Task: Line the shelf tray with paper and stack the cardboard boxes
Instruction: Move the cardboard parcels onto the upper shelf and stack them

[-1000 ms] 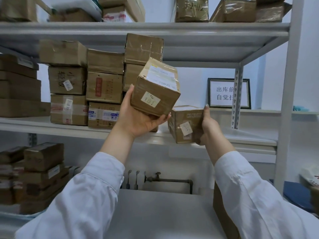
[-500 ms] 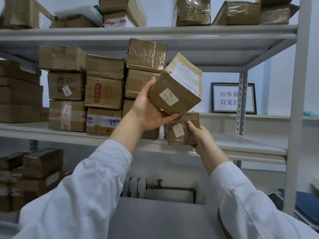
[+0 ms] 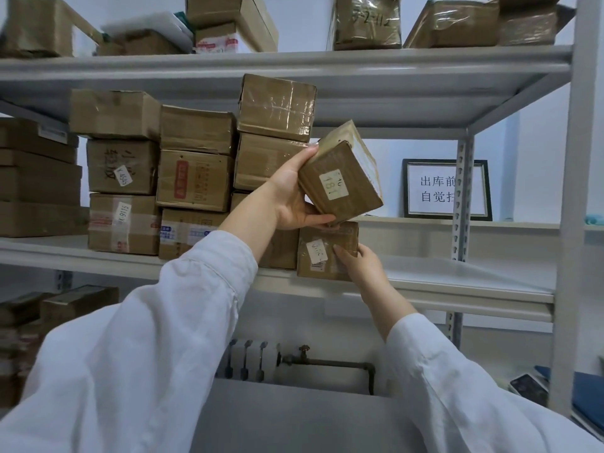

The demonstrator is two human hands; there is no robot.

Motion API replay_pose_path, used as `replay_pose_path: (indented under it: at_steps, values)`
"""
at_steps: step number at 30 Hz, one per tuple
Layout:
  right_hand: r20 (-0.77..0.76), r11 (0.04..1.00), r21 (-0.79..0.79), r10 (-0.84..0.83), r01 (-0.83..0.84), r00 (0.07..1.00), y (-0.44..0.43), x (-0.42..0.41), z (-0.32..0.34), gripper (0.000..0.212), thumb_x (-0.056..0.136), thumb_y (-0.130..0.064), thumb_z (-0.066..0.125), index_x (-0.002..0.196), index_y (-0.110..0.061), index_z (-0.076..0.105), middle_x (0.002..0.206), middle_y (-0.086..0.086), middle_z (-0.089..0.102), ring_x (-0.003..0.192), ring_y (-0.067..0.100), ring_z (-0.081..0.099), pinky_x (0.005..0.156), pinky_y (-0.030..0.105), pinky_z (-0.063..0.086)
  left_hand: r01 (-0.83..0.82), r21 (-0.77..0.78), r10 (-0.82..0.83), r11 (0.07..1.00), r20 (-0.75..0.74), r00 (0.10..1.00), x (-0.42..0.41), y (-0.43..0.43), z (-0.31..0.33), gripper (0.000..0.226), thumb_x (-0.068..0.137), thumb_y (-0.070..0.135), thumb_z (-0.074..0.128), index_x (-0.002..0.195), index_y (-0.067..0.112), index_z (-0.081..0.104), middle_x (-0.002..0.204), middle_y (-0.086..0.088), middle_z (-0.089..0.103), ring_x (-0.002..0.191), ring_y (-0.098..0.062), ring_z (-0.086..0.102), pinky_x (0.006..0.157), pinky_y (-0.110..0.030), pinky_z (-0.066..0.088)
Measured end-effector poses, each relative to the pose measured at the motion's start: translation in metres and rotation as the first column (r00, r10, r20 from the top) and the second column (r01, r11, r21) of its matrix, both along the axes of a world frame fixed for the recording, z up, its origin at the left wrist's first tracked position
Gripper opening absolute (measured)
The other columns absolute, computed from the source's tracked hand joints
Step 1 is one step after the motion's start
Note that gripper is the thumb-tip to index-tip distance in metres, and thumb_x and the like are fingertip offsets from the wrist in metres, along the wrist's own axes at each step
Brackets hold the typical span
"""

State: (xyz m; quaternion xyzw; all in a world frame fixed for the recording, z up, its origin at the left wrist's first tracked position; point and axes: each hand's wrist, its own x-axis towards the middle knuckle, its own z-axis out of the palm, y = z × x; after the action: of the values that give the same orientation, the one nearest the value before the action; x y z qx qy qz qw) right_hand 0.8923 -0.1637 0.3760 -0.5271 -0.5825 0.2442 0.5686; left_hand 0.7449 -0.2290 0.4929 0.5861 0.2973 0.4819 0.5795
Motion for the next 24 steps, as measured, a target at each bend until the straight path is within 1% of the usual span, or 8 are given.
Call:
replay_pose_path:
  at_steps: [4, 9, 11, 14, 17, 20, 22, 24]
  values:
    - [0.059, 0.998, -0.037, -0.041, 0.043, 0.997, 0.026, 0.005, -0.003, 0.067, 0.045, -0.079, 0.041, 0.092, -0.036, 0.06, 0.102, -0.001, 0.071, 0.103, 0.03, 0.062, 0.095, 0.049, 0.046, -0.027, 0.007, 0.027, 1.0, -0.032, 0.999, 0.001, 0.007, 0.0, 0.062, 0.079, 0.069, 0.048, 0.122, 0.024, 0.058, 0.122, -0.006, 0.06, 0.11, -0.027, 0.059, 0.065, -0.037, 0.058]
    - [0.172, 0.986, -0.078, -0.131, 0.147, 0.976, 0.012, 0.003, 0.003, 0.074, 0.058, -0.085, 0.039, 0.115, -0.041, 0.053, 0.114, -0.002, 0.064, 0.11, 0.031, 0.056, 0.096, 0.047, 0.045, -0.048, 0.003, 0.048, 0.999, -0.049, 0.998, 0.005, 0.013, 0.0, 0.057, 0.079, 0.069, 0.048, 0.114, 0.025, 0.06, 0.118, -0.006, 0.061, 0.107, -0.026, 0.061, 0.067, -0.037, 0.058]
    - [0.207, 0.982, -0.081, -0.15, 0.17, 0.967, 0.01, 0.002, 0.006, 0.068, 0.065, -0.08, 0.043, 0.117, -0.037, 0.053, 0.115, -0.001, 0.064, 0.11, 0.031, 0.056, 0.096, 0.046, 0.044, -0.057, 0.003, 0.057, 0.998, -0.046, 0.997, 0.007, 0.014, 0.001, 0.056, 0.079, 0.068, 0.048, 0.113, 0.025, 0.06, 0.119, -0.005, 0.061, 0.106, -0.026, 0.061, 0.067, -0.037, 0.058]
    - [0.217, 0.985, -0.091, -0.127, 0.149, 0.968, 0.014, 0.007, 0.01, 0.072, 0.06, -0.08, 0.046, 0.114, -0.033, 0.054, 0.114, 0.001, 0.064, 0.107, 0.031, 0.058, 0.093, 0.047, 0.047, -0.082, 0.001, 0.082, 0.997, -0.051, 0.995, 0.011, 0.015, 0.001, 0.056, 0.08, 0.068, 0.047, 0.114, 0.026, 0.06, 0.122, -0.004, 0.061, 0.104, -0.025, 0.062, 0.067, -0.037, 0.058]
    - [0.151, 0.993, -0.106, -0.041, 0.058, 0.988, 0.022, 0.014, 0.013, 0.085, 0.048, -0.083, 0.05, 0.112, -0.028, 0.054, 0.116, 0.004, 0.063, 0.111, 0.032, 0.058, 0.093, 0.048, 0.048, -0.111, 0.0, 0.111, 0.994, -0.059, 0.992, 0.015, 0.017, 0.002, 0.055, 0.08, 0.068, 0.047, 0.113, 0.026, 0.06, 0.123, -0.003, 0.061, 0.105, -0.025, 0.062, 0.066, -0.037, 0.058]
    - [0.024, 0.997, -0.081, -0.004, 0.005, 1.0, 0.013, 0.018, 0.026, 0.087, 0.07, -0.066, 0.061, 0.138, -0.017, 0.037, 0.136, 0.011, 0.048, 0.127, 0.035, 0.045, 0.103, 0.051, 0.04, -0.131, -0.009, 0.131, 0.991, -0.053, 0.99, 0.02, 0.019, 0.003, 0.056, 0.08, 0.068, 0.048, 0.114, 0.025, 0.06, 0.126, -0.003, 0.06, 0.106, -0.026, 0.061, 0.068, -0.038, 0.057]
    - [-0.103, 1.0, 0.011, -0.028, 0.03, 0.994, 0.008, 0.022, 0.038, 0.067, 0.087, -0.043, 0.056, 0.143, -0.016, 0.03, 0.142, 0.012, 0.042, 0.128, 0.034, 0.042, 0.104, 0.046, 0.037, -0.147, -0.008, 0.146, 0.989, -0.05, 0.988, 0.023, 0.019, 0.004, 0.059, 0.079, 0.069, 0.048, 0.117, 0.025, 0.059, 0.126, -0.004, 0.06, 0.105, -0.027, 0.061, 0.066, -0.038, 0.057]
    - [-0.29, 0.983, 0.172, -0.012, 0.065, 0.957, 0.0, 0.029, 0.049, 0.041, 0.096, -0.025, 0.041, 0.136, -0.015, 0.038, 0.136, 0.008, 0.044, 0.121, 0.028, 0.045, 0.098, 0.038, 0.035, -0.169, -0.007, 0.168, 0.986, -0.053, 0.984, 0.026, 0.019, 0.004, 0.062, 0.078, 0.069, 0.048, 0.12, 0.024, 0.058, 0.125, -0.004, 0.06, 0.105, -0.028, 0.061, 0.064, -0.037, 0.058]
